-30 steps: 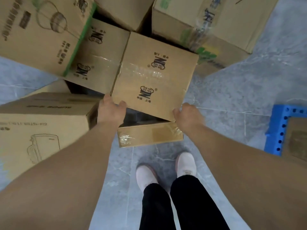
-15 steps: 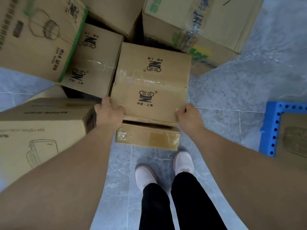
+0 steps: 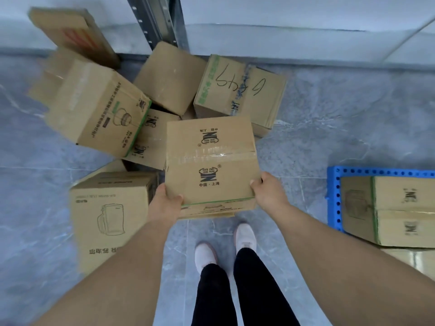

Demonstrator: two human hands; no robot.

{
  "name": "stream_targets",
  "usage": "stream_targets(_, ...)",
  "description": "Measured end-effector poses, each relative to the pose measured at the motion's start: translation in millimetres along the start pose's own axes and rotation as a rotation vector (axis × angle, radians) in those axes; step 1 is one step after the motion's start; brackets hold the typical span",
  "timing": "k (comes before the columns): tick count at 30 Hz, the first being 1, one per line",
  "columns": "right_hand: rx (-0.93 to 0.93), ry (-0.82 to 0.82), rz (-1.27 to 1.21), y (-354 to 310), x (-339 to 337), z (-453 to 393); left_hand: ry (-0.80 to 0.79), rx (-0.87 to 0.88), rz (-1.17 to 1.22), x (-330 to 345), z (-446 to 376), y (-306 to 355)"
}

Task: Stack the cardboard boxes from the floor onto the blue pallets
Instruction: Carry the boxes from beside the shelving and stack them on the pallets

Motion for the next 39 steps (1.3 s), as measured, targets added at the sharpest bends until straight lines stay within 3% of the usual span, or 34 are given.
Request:
stream_targets(8, -0.003, 0.107, -0.083, 8.6, -59.5, 99.0, -0.003, 0.122, 0.045, -20.4, 99.1, 27.8)
stream_targets(19, 0.034, 0.286, -0.256, 63.7, -112.2, 260.3, -0.102, 0.344, -0.1, -28.6, 233.2, 53.7)
stream_targets(29, 0.137, 0.615, -0.558, 169.6, -164.0, 387.5, -0.313, 0.679, -0.274, 31.4, 370.7, 103.1)
stream_targets(39, 0.155, 0.816, -0.739, 300.3, -209.0, 476.3, -0.364, 0.921, -0.438, 135.1, 499.0, 117.2)
Point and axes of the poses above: each hand's wrist, its own z-axis away from the middle knuckle, its own x-axis out of the palm, y = z × x, the point moved 5 cm from there along -z, towards the middle knuckle, and after that the axes turned 3 degrees about -y, right-handed, at the moved point
